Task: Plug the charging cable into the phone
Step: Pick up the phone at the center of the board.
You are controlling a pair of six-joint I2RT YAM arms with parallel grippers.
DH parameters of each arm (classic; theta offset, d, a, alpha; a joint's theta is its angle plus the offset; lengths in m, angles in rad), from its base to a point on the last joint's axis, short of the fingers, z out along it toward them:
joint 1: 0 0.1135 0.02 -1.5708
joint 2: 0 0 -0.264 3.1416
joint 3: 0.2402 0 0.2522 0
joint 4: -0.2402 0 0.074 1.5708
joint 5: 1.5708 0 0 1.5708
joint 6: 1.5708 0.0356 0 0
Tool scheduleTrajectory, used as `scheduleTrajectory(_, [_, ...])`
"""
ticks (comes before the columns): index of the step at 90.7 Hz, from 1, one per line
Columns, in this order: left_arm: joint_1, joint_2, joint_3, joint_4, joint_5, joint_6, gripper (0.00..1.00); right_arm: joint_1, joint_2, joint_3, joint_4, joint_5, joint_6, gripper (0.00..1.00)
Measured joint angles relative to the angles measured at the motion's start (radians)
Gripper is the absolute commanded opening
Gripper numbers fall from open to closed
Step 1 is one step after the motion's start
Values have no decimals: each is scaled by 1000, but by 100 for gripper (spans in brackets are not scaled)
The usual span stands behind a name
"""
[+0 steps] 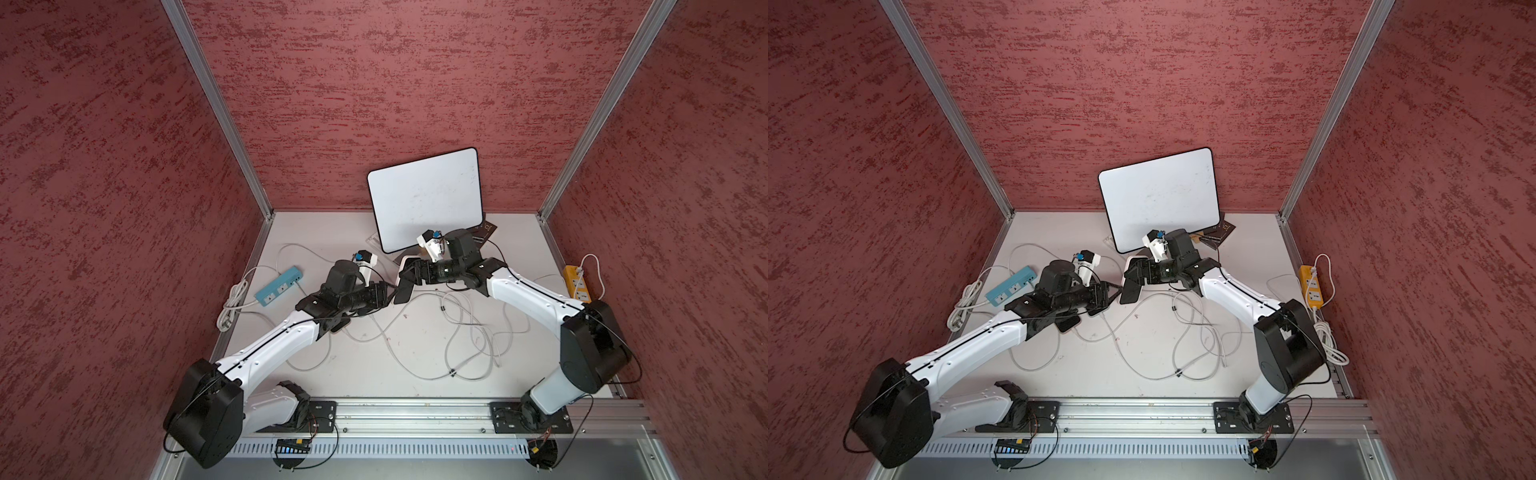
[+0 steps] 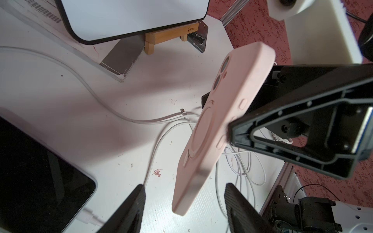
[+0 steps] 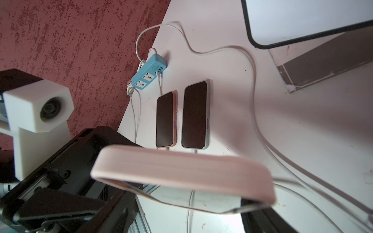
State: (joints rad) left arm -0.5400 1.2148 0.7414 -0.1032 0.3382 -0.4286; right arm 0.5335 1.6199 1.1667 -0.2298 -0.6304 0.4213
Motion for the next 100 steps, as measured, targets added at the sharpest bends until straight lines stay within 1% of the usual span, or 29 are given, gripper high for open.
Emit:
scheduleTrajectory(8, [-10,58,51,-2,1,31,60,0,3,4,-14,-24,-2,36])
scheduleTrajectory(26, [-44,147,140,-39,8,84,37,-5,6,5,-23,-42,0,36])
scheduleTrajectory(35, [-63,175,165,-59,5,93,35,-5,17,16,-26,-48,2,36])
scheduleTrajectory(38, [-67,181,169,-62,1,94,32,-5,21,20,-26,-53,2,36])
scheduleTrajectory(43, [-70,186,170,-64,-6,95,25,-5,24,21,-27,-60,3,36])
scheduleTrajectory(48, [-71,189,170,-68,-10,95,15,-5,27,22,-28,-64,5,38])
scheduleTrajectory(53, [-72,195,174,-73,-13,97,1,-5,31,23,-27,-65,7,43])
scheduleTrajectory(54, [-72,196,177,-79,-19,98,0,-5,33,26,-32,-63,7,45])
scheduleTrajectory(58, [-76,202,183,-84,-26,90,0,-6,37,30,-35,-66,7,54])
scheduleTrajectory(65, [-76,210,194,-89,-33,86,0,-8,39,35,-39,-56,5,74])
scheduleTrajectory(72, [-76,210,200,-91,-50,84,0,-8,32,38,-40,-22,0,87])
scheduleTrajectory(74, [-76,210,202,-90,-55,81,0,-8,26,37,-42,-8,-3,95])
scheduleTrajectory(75, [-77,210,203,-90,-60,77,0,-8,23,37,-42,2,-8,97])
scheduleTrajectory(81, [-70,208,205,-107,-105,49,0,-6,-23,23,-45,84,-27,99])
scheduleTrajectory(87, [-33,198,202,-132,-140,10,0,-14,-109,-17,-39,179,-51,99])
scheduleTrajectory(95, [60,156,173,-152,-155,-63,0,-34,-229,-53,-42,321,-101,99])
scheduleTrajectory(100, [129,113,145,-165,-151,-113,0,-42,-266,-55,-50,387,-142,99])
